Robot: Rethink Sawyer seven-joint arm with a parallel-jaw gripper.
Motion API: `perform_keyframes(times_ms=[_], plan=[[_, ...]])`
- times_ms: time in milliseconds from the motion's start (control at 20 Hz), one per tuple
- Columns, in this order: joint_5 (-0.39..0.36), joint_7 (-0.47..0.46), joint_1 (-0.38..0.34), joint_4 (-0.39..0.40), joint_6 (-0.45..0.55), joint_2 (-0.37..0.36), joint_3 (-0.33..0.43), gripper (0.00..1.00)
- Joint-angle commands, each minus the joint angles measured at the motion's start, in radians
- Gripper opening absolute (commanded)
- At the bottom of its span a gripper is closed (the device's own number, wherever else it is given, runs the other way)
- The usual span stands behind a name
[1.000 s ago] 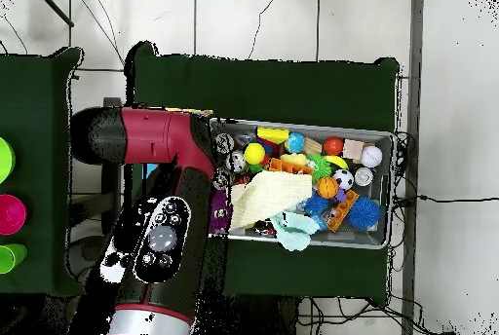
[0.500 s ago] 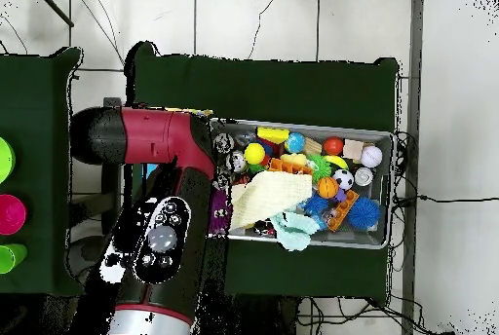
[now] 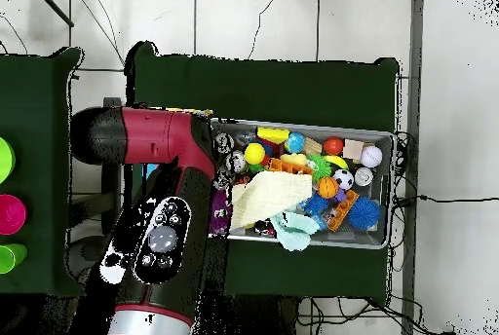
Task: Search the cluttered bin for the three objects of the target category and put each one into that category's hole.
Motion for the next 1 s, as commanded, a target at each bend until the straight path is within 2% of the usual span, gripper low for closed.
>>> perform_keyframes(times_ms=[50,750,1000], plan=[[0.004,0.171,-0.022,0.000,0.152,-0.005,0.027,1.00],[0.000,0.182,-0.005,0.016,0.164,-0.015,0.021,1.00],[-0.007,0.191,0.005,-0.006,0.211,-0.014,0.000,1.00]])
